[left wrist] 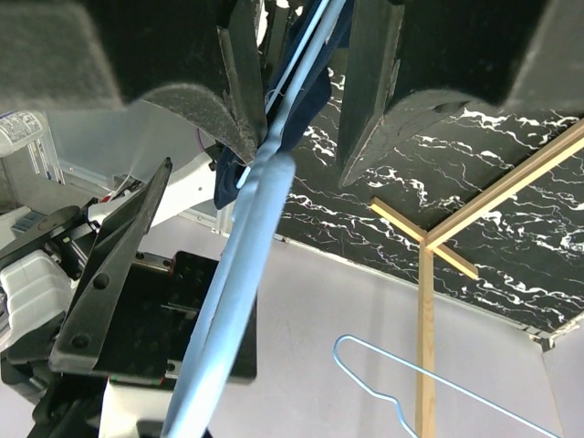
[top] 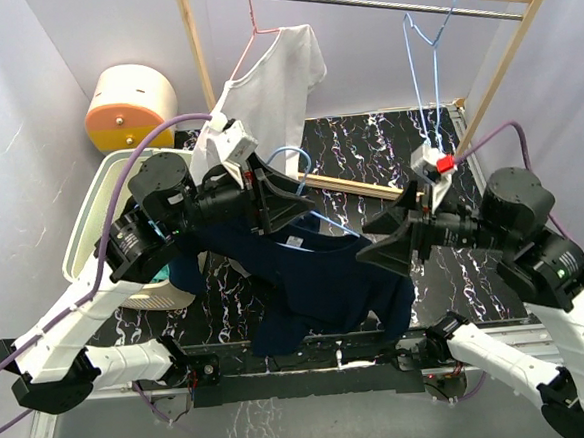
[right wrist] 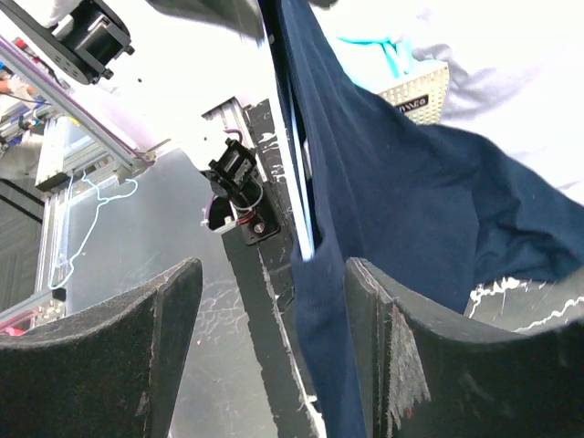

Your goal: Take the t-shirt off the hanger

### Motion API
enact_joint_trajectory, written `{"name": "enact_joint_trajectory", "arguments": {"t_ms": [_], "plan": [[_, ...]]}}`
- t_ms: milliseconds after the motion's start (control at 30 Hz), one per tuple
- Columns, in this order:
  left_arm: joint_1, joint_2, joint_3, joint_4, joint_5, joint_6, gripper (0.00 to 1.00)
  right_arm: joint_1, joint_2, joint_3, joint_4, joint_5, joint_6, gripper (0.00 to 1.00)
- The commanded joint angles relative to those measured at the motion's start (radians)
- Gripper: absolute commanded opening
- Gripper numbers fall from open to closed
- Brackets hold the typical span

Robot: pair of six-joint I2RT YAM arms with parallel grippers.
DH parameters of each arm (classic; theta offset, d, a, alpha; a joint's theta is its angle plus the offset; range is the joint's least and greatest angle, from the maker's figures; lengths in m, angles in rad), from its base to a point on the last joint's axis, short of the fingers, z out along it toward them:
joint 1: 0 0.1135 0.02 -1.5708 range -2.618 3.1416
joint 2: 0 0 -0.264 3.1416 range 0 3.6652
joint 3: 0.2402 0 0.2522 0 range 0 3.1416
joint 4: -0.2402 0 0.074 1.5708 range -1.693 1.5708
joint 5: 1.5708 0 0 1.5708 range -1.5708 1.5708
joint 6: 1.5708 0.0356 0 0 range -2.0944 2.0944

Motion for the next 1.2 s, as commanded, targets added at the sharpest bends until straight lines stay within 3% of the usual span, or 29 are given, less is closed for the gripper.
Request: {"name": "enact_joint_trajectory", "arguments": {"t_ms": [0, 167, 200, 267, 300, 367, 400, 467, 733, 867, 1167], "plan": [[0.004, -0.012, -0.003, 0.062, 0.044, -0.027, 0.0, 0.002, 0.078, 0.067, 0.119, -0.085, -0.047, 0.66], [0.004, 0.0, -0.002, 0.074, 0.055, -0.034, 0.0, 0.002, 0.134, 0.036, 0.184, -0.133, -0.045, 0.64], [0.004, 0.004, -0.001, 0.075, 0.059, -0.034, 0.0, 0.001, 0.14, 0.028, 0.2, -0.141, -0.043, 0.55], [0.004, 0.009, 0.002, 0.074, 0.06, -0.036, 0.0, 0.001, 0.153, 0.026, 0.219, -0.135, -0.036, 0.12], [0.004, 0.01, 0.003, 0.07, 0.058, -0.036, 0.0, 0.002, 0.156, 0.029, 0.219, -0.121, -0.036, 0.09], [0.004, 0.005, 0.003, 0.061, 0.042, -0.031, 0.0, 0.001, 0.15, 0.032, 0.221, -0.119, -0.042, 0.08], [0.005, -0.001, 0.0, 0.056, 0.033, -0.027, 0.06, 0.0, 0.142, 0.032, 0.227, -0.111, -0.038, 0.08], [0.004, -0.016, -0.006, 0.044, 0.013, -0.018, 0.29, 0.001, 0.126, 0.032, 0.23, -0.101, -0.034, 0.08], [0.004, -0.143, -0.116, 0.115, 0.017, 0.062, 0.78, 0.001, 0.075, 0.01, 0.206, -0.138, -0.024, 0.08], [0.005, -0.187, -0.152, 0.173, 0.074, 0.08, 0.8, 0.001, 0.061, -0.003, 0.204, -0.203, -0.023, 0.08], [0.005, -0.078, -0.089, 0.169, 0.271, 0.058, 0.77, 0.001, 0.045, -0.001, 0.212, -0.294, -0.008, 0.08]]}}
